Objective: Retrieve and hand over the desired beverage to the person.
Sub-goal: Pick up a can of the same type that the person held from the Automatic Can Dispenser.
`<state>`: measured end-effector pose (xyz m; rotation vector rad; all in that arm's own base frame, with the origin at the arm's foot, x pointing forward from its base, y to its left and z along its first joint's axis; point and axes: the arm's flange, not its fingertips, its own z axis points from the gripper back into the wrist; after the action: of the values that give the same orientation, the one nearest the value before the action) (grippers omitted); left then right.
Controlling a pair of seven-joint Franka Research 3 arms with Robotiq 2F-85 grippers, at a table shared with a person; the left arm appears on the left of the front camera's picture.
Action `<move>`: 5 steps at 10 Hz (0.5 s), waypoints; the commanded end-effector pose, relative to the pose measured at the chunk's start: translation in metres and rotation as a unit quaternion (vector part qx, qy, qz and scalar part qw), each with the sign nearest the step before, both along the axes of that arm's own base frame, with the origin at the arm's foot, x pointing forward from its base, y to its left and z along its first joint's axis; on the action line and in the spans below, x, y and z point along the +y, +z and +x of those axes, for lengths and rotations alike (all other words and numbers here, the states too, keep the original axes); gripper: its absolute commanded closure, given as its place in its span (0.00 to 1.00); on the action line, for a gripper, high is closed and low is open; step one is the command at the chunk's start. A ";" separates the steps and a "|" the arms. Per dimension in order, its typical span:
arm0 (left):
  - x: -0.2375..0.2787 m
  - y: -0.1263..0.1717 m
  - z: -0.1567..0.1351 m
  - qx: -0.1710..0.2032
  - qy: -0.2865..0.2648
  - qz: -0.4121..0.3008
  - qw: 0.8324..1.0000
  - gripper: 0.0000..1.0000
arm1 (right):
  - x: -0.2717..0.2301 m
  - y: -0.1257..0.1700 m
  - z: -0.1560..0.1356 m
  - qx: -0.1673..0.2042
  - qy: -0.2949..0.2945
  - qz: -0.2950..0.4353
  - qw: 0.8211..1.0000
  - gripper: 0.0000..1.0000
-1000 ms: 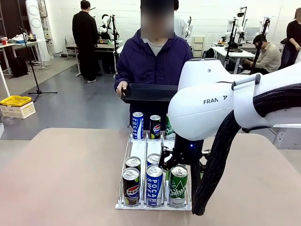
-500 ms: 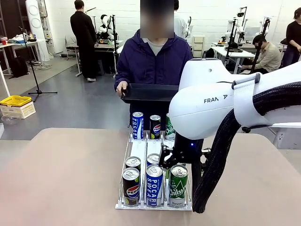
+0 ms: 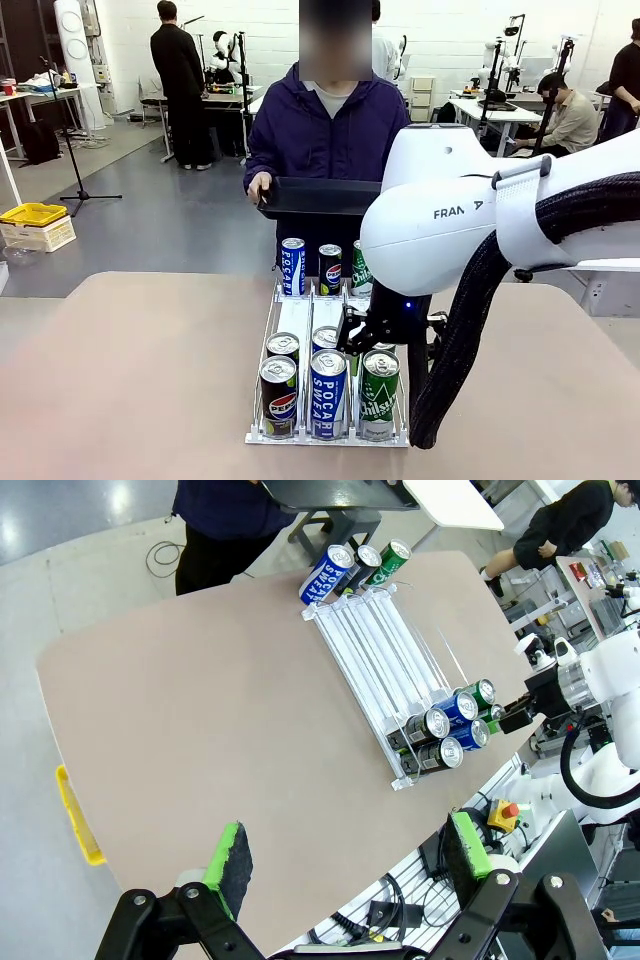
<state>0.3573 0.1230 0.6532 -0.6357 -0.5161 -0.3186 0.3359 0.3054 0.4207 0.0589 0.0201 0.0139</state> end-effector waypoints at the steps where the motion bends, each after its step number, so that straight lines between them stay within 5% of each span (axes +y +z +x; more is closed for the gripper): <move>1: 0.002 0.001 0.000 -0.004 -0.008 -0.003 1.000 0.00 | -0.003 -0.008 0.005 -0.015 0.004 -0.011 1.000 0.00; 4: 0.002 0.001 0.000 -0.004 -0.008 -0.003 1.000 0.00 | -0.004 -0.009 0.005 -0.004 0.009 -0.017 1.000 0.00; 5: 0.002 0.001 0.000 -0.004 -0.008 -0.003 1.000 0.00 | -0.004 -0.009 0.005 0.000 0.017 -0.016 1.000 0.59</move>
<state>0.3573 0.1230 0.6532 -0.6357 -0.5161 -0.3186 0.3397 0.3016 0.4165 0.0434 0.0238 0.0189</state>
